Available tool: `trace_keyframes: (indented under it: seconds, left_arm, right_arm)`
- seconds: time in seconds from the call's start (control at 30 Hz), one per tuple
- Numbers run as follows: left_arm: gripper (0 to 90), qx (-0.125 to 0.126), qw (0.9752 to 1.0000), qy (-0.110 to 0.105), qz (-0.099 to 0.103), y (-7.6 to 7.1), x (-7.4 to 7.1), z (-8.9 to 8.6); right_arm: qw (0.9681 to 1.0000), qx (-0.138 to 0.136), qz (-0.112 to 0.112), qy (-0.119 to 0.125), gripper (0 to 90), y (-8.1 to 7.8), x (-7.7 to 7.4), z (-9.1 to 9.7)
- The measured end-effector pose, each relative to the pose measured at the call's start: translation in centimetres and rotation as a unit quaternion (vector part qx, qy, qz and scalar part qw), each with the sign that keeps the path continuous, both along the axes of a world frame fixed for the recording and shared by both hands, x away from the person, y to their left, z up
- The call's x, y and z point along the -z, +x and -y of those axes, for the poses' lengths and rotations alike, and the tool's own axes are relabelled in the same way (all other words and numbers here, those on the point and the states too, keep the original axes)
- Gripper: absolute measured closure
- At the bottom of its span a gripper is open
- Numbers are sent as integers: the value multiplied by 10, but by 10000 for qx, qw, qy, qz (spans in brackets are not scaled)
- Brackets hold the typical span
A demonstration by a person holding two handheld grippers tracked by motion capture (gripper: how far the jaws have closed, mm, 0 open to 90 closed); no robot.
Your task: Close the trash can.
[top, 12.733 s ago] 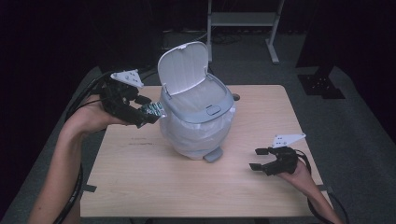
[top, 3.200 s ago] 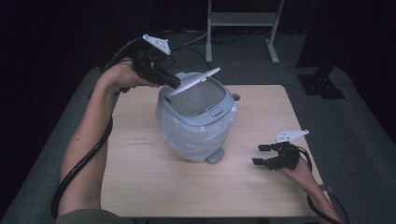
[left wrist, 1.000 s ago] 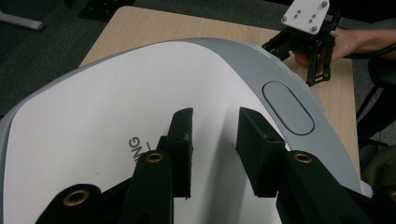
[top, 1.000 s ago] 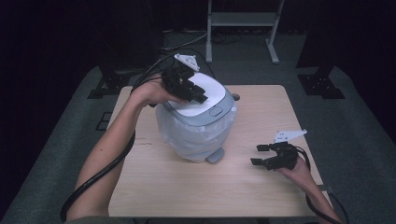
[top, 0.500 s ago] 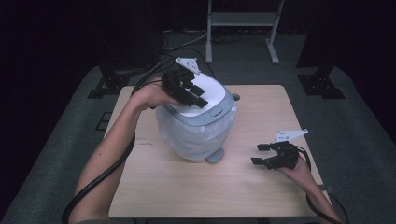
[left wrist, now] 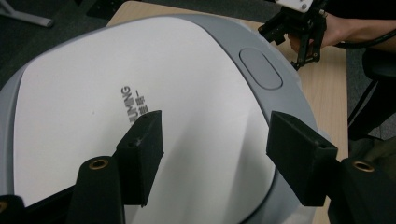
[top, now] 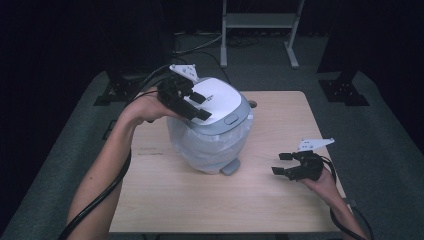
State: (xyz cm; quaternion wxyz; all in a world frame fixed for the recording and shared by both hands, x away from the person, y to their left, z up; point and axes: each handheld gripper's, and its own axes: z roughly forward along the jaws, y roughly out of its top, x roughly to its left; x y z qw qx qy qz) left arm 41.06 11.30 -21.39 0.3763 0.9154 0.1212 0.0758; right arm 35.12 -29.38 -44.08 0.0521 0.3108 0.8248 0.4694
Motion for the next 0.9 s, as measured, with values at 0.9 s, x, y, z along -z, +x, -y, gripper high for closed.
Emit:
trace_keyframes:
  seconds: [0.9]
  left_arm:
    - [312,-465,9988,-151,94,-40,5,-51]
  right_arm:
    - [10000,12,45,-83,260,-8,-3,-2]
